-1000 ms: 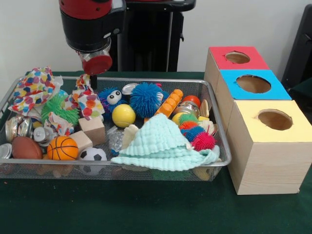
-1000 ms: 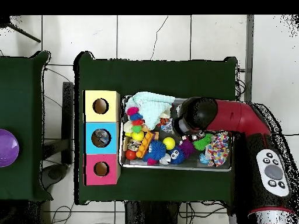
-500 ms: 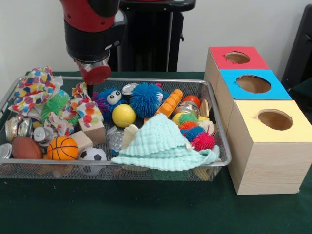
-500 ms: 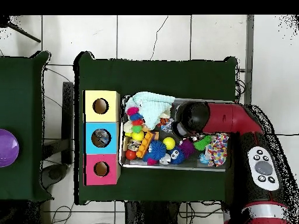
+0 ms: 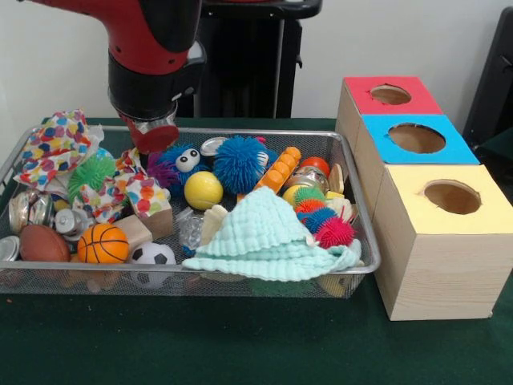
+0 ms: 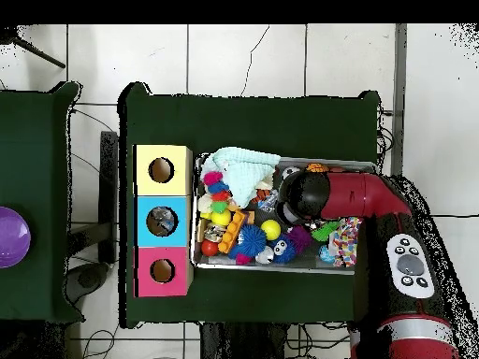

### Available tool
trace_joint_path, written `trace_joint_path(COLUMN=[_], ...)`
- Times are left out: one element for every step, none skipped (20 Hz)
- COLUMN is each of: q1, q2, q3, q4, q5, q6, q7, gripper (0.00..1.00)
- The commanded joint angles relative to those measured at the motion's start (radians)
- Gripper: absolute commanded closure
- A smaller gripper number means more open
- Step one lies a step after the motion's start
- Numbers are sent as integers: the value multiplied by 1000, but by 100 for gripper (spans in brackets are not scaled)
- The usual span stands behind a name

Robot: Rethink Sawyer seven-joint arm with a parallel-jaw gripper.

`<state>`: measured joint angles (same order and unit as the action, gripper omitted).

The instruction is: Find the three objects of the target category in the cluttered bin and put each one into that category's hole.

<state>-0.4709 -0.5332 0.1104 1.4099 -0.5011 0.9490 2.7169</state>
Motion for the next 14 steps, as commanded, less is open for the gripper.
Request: trace_joint_path(q1=[7, 6, 1, -1, -4, -5, -5, -3, 1, 7, 10, 11, 15, 15], q2=[73, 76, 76, 78, 80, 83, 84, 84, 82, 82, 83, 84, 85, 87], q3=[-39, -41, -41, -42, -43, -45, -49, -51, -56, -63, -66, -70, -74, -77], q4=[29, 25, 24, 23, 16, 15, 16, 14, 18, 13, 8, 8, 2, 3], q5=[-57, -56, -58, -57, -65, -65, -70, -71, -77, -82, -83, -83, -86, -83], q6=[-80, -83, -97, -104, -123, -133, -151, -157, -174, -183, -187, -189, -196, -199], q7=[1, -6, -16, -21, -27, -28, -28, -30, -28, -26, -31, -33, -30, -29], gripper=[100, 100, 100, 100, 100, 100, 100, 100, 100, 100, 100, 100, 100, 100])
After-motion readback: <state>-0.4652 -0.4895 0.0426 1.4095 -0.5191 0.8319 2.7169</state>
